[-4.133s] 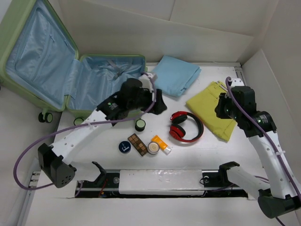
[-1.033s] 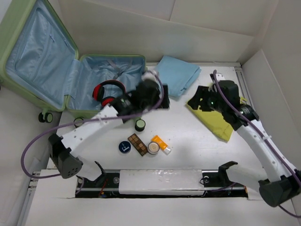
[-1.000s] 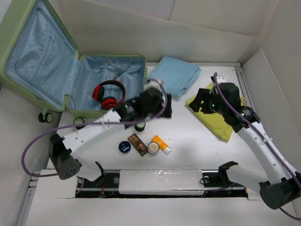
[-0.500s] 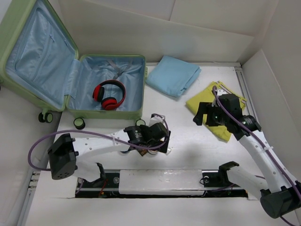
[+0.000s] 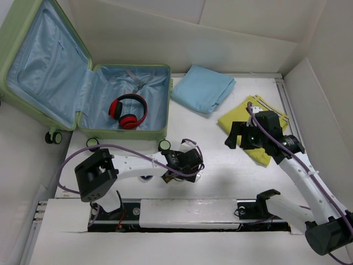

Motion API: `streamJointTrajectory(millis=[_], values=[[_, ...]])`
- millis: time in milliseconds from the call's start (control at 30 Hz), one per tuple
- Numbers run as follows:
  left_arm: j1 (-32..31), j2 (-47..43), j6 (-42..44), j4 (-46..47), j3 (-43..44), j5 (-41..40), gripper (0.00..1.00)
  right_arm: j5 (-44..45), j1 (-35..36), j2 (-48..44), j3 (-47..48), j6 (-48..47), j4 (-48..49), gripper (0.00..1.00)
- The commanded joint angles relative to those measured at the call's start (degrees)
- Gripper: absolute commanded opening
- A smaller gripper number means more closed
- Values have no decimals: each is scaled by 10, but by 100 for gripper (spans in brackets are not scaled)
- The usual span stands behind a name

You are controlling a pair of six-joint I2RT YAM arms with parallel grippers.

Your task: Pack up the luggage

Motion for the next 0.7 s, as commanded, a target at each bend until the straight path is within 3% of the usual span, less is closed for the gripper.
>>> streamJointTrajectory(millis=[0, 167, 233, 367, 533, 633, 667], values=[[-2, 7, 10, 11, -4, -21, 90, -9, -2, -3, -4, -7, 14, 88], [-2, 22, 10, 17, -4, -26, 79, -4, -2, -3, -4, -13, 14, 88], [-2, 27, 10, 22, -4, -26, 57, -4, -2, 3, -4, -13, 14, 88], [-2, 27, 10, 4, 15, -32, 32, -4, -2, 8, 6, -13, 14, 88], [-2, -26, 10, -57, 96, -64, 27, 8, -2, 8, 24, -24, 4, 88], [52, -74, 15, -79, 151, -64, 27, 2, -2, 13, 24, -24, 11, 85], [97, -97, 21, -79, 161, -64, 27, -4, -2, 20, 24, -24, 16, 85]])
